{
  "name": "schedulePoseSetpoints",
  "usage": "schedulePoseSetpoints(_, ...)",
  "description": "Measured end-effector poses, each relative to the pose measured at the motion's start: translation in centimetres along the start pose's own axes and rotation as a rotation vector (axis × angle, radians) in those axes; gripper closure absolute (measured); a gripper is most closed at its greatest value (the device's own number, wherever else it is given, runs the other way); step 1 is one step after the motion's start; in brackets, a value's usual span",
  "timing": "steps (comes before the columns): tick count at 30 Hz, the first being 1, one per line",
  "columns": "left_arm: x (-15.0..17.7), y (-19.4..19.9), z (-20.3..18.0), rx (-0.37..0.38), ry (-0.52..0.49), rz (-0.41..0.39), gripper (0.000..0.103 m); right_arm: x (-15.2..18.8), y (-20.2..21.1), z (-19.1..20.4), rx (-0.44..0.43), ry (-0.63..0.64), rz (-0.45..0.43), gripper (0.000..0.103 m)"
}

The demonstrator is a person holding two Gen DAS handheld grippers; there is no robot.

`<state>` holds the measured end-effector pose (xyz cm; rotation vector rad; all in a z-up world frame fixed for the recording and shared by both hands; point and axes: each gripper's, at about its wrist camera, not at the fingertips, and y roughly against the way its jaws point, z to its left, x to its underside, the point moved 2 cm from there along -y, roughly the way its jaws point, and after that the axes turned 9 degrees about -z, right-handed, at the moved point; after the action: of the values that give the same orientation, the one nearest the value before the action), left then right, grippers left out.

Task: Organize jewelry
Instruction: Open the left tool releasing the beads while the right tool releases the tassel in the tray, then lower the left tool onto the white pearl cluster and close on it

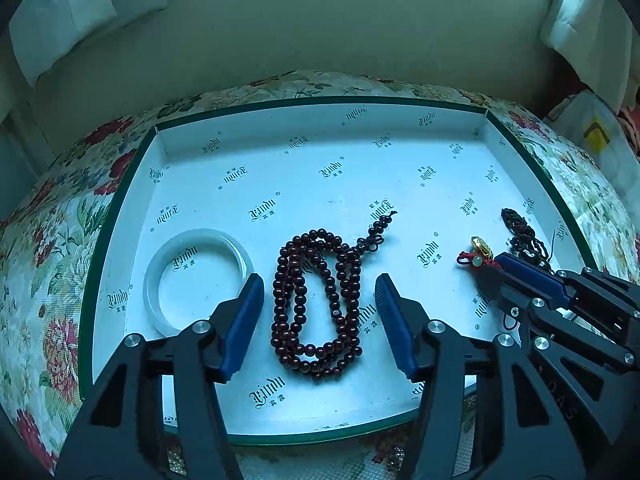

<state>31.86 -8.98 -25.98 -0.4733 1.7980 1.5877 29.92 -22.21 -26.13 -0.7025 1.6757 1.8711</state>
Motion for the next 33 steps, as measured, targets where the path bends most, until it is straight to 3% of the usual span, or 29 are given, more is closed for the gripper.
schedulePoseSetpoints(5, 0.2, 0.3, -0.2, 0.012, 0.010, 0.003, 0.032, -0.2, 0.1, -0.3, -0.012, -0.020, 0.008, 0.089)
schedulePoseSetpoints(8, 0.2, 0.4, 0.0, 0.009, 0.019, 0.007, 0.032, -0.2, 0.3, -0.5, -0.005, -0.027, 0.004, 0.079)
schedulePoseSetpoints(10, 0.2, 0.4, 0.2, 0.008, 0.025, 0.010, 0.032, -0.2, 0.6, -0.8, -0.001, -0.037, -0.006, 0.063)
schedulePoseSetpoints(12, 0.2, 0.7, 0.4, 0.009, 0.029, 0.012, 0.029, -0.4, 1.3, -1.0, 0.006, -0.045, -0.025, 0.054)
schedulePoseSetpoints(23, 0.2, 4.6, 0.5, 0.033, 0.044, -0.026, 0.025, -0.9, 6.5, -1.0, 0.003, -0.050, -0.082, 0.054)
schedulePoseSetpoints(33, 3.7, 9.2, 3.4, -0.004, 0.110, -0.014, 0.025, 2.2, 10.0, -1.5, 0.014, -0.072, -0.061, 0.053)
